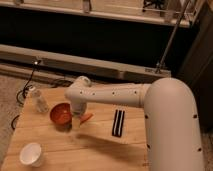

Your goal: Drag the pepper across the table

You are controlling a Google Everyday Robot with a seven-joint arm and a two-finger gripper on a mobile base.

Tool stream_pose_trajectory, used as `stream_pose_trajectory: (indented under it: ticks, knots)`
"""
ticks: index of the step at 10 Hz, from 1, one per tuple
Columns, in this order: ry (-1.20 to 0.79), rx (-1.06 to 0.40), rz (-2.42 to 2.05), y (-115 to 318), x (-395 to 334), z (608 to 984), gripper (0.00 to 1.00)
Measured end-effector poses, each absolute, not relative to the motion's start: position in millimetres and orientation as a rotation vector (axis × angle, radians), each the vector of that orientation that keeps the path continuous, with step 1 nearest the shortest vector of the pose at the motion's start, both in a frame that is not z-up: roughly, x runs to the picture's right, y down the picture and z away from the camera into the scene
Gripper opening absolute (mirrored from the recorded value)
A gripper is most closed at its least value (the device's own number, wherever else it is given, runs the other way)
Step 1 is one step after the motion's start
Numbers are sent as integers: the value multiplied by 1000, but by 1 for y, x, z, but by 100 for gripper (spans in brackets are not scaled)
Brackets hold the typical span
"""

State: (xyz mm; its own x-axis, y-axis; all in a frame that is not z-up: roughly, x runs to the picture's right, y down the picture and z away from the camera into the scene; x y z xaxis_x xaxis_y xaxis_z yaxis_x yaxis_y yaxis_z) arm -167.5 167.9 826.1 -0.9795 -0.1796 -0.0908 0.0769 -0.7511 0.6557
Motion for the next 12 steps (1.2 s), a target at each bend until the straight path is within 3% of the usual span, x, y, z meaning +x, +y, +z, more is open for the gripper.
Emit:
stream_pose_trajectory:
  ticks: [3,9,12]
  knots:
    - [-1026,229,-2839,176,-174,838,76]
    - [-1046,201,-2845,181,-173,855,19]
    - [-1033,127,-2809,171,-154,869,15]
